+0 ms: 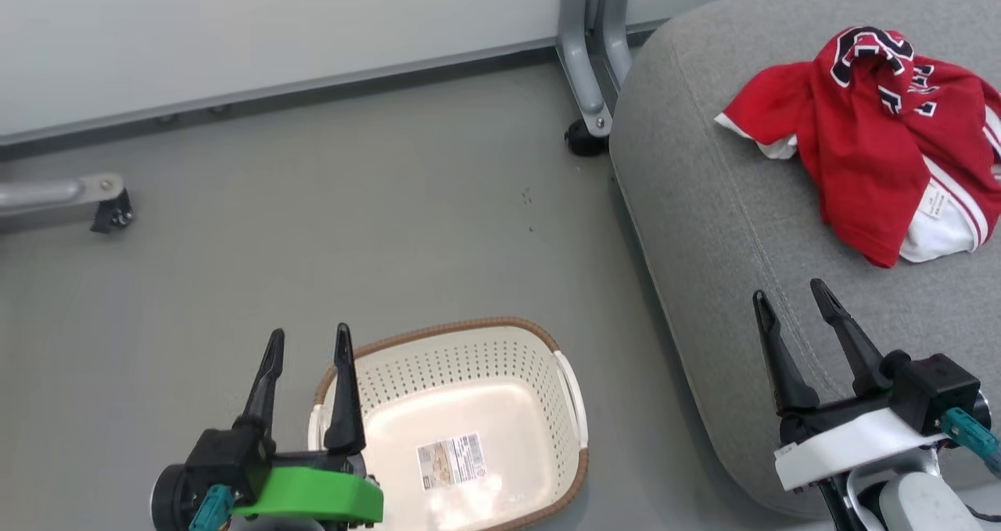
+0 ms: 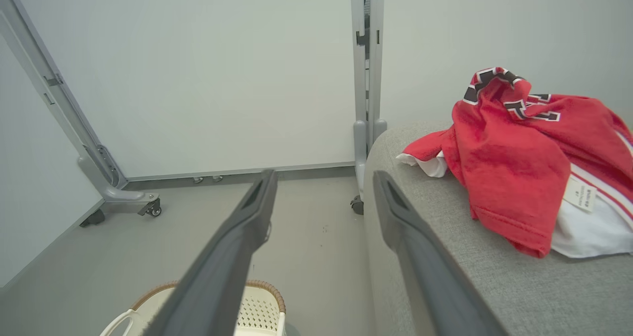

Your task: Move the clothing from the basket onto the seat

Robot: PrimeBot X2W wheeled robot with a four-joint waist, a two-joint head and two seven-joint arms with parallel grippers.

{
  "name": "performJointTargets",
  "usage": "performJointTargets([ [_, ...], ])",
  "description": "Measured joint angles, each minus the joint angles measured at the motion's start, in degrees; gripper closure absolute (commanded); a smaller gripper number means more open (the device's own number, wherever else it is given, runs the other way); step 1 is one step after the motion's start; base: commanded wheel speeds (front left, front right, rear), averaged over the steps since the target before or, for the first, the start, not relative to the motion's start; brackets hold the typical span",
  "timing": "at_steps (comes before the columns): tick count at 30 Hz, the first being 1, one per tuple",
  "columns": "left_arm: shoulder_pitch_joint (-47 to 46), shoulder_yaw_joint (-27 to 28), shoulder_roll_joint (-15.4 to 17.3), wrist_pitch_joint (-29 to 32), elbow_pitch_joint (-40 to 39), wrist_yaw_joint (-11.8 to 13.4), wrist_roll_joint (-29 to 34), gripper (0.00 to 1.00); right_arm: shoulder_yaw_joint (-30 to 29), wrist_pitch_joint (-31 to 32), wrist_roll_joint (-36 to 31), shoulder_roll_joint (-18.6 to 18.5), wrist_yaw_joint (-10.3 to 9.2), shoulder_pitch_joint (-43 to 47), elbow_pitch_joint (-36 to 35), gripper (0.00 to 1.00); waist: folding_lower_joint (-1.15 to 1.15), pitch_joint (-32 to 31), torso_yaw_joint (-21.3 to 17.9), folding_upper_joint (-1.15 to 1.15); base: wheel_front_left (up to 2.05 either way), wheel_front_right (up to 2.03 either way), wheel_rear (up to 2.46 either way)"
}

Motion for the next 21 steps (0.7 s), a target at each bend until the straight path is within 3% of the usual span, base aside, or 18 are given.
performJointTargets([
  [8, 5.2, 0.1, 0.0, 0.0, -4.2, -0.9, 2.4, 0.0, -1.4, 0.0, -2.1, 1.7, -0.01, 5.7, -4.5, 0.0, 0.0, -6.8, 2.8, 0.0, 0.0, 0.0, 0.0],
  [13, 8.5, 0.4, 0.0, 0.0, -5.0, 0.6, 2.6, 0.0, -1.5, 0.0, -2.9, 2.1, -0.01, 7.8, -5.2, 0.0, 0.0, -9.7, 4.1, 0.0, 0.0, 0.0, 0.0],
  [21, 11.5, 1.4, 0.0, 0.0, -5.0, 0.6, 3.7, 0.0, -2.2, 0.0, -3.2, 2.6, -0.01, 9.2, -5.8, 0.0, 0.0, -11.9, 6.0, 0.0, 0.0, 0.0, 0.0],
])
